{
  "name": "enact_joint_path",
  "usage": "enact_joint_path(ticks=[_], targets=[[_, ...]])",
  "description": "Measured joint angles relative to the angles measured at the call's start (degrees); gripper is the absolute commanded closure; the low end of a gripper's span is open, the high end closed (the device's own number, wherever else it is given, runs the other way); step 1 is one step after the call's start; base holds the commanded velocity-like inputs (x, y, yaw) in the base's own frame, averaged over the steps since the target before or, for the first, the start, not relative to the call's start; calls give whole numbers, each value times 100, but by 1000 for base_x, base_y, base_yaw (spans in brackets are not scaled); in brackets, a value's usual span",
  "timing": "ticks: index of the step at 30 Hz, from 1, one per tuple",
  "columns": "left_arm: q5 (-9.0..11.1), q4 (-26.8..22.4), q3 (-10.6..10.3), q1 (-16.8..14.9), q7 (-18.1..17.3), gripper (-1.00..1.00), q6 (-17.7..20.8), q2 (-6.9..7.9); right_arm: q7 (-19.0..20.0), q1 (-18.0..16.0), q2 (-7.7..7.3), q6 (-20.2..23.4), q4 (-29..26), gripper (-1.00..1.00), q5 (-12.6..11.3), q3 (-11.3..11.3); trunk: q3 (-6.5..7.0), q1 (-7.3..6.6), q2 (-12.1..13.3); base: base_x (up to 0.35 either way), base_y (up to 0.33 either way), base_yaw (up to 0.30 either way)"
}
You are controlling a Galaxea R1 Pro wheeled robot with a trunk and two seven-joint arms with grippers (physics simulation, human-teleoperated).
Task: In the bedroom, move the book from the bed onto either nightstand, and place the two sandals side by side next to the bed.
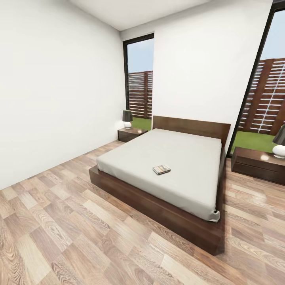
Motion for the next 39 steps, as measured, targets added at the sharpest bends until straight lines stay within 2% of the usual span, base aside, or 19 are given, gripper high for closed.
enact_joint_path(ticks=[15, 16, 17, 24, 39], targets=[[6, -484, 8, -1, 8, -100, -8, 9, -38, -1, -27, -473, -412, -100, -1, -12, 0, 0, 0, 0, 0, 0], [7, -1066, 7, 4, 8, -100, -8, 9, -39, -3, -27, -498, -680, -100, 0, -10, -1, 0, 0, 0, 0, 0], [6, -1308, 7, -6, 8, -100, -8, 9, -39, 0, -27, -499, -695, -100, -1, -12, 1, 0, 0, 0, 0, 0], [-1, -1306, 8, 0, 8, -100, -8, 14, -32, 0, -29, -505, -703, -100, -1, -12, 0, 0, 0, 8, 0, 0], [-2, -1303, 8, 0, 8, -100, -6, 2, -31, 0, -29, -509, -695, -100, -1, -12, 0, -3, 0, 297, 0, 0]])
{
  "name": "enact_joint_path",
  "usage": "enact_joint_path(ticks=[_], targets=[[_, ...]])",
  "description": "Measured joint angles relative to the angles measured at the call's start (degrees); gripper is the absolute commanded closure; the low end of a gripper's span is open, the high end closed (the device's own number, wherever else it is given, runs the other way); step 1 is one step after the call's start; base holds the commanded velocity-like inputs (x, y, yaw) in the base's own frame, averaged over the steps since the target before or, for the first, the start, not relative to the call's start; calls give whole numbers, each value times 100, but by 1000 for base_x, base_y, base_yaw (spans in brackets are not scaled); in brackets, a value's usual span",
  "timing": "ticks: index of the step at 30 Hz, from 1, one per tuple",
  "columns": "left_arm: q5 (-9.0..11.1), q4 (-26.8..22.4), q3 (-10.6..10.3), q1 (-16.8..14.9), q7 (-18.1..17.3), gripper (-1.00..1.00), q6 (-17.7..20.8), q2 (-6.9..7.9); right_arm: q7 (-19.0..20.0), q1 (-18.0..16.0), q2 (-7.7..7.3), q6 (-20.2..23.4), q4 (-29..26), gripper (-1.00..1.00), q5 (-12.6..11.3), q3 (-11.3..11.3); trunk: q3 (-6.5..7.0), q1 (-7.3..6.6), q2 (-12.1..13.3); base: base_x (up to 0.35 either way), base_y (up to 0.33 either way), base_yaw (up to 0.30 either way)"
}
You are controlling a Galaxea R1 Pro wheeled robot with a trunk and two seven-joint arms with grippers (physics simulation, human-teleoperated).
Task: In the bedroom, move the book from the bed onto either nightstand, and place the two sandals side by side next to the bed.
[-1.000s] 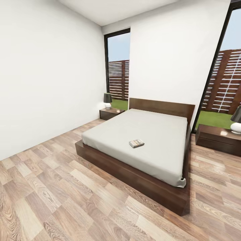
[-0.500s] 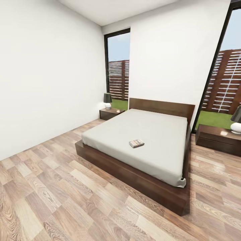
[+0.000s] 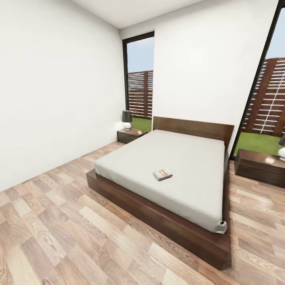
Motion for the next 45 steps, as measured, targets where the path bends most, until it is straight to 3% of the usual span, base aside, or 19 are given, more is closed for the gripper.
enact_joint_path(ticks=[45], targets=[[0, 0, 0, 0, 0, -100, -2, 9, -1, 0, 23, 1, 0, -100, 0, -3, -20, 1, 0, 278, -63, 50]])
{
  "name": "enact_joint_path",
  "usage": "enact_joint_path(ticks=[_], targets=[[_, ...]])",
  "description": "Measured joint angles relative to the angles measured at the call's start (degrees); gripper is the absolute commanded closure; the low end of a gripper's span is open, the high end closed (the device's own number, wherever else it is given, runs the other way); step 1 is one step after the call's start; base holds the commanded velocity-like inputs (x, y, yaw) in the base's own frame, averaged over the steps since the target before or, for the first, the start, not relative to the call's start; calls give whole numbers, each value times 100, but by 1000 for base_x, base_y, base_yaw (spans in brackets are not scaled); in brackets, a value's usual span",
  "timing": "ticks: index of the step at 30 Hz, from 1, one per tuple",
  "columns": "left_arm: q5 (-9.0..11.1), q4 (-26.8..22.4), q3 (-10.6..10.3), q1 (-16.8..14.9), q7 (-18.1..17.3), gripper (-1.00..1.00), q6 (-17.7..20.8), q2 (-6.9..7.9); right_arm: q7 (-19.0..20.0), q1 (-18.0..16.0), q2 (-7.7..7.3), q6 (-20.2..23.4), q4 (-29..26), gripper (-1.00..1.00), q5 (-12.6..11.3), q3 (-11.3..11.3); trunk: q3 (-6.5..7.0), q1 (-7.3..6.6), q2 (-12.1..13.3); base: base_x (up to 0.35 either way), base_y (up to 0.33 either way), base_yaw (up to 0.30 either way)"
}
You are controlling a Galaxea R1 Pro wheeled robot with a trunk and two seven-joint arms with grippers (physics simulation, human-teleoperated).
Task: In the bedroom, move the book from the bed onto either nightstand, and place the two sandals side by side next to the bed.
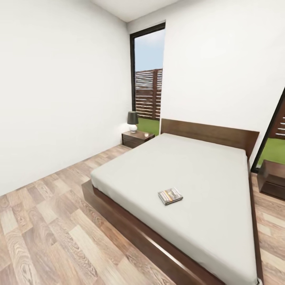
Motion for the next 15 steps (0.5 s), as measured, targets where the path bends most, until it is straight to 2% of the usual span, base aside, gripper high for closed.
enact_joint_path(ticks=[6, 15], targets=[[0, 0, 0, 0, 0, -100, 0, -2, 0, 0, -3, 1, -1, -100, 0, -3, 0, 1, 0, 160, -1, 220], [0, 0, 0, 0, 0, -100, 0, -10, 1, 0, -13, 1, -1, -100, 0, 1, 0, 2, 0, 20, 0, 279]])
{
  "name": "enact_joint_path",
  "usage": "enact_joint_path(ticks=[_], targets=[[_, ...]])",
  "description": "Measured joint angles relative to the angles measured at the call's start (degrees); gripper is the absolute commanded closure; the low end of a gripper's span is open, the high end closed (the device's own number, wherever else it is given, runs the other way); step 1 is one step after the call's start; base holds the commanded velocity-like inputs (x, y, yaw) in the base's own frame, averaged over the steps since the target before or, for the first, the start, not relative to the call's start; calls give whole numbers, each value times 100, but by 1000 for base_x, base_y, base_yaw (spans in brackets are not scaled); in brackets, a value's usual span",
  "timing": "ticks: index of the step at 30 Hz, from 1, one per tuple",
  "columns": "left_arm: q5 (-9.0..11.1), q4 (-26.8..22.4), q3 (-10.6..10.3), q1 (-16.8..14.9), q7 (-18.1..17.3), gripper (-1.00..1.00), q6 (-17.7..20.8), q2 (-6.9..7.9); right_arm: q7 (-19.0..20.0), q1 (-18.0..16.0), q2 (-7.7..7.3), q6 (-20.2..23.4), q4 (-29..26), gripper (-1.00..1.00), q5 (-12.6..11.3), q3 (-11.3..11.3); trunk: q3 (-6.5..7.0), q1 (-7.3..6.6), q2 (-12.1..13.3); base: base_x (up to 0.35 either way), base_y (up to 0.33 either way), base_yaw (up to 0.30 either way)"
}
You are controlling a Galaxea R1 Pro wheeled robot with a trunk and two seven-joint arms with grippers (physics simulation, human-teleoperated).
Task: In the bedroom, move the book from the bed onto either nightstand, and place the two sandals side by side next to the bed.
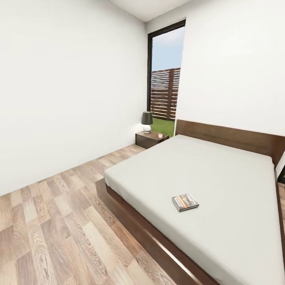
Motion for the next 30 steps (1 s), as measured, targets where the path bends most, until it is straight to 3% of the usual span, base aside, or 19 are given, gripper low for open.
enact_joint_path(ticks=[30], targets=[[-5, 9, -16, 0, 0, -100, 0, -18, -1, 0, -2, 0, 0, -100, 0, -6, 0, -1, 0, 6, 0, 283]])
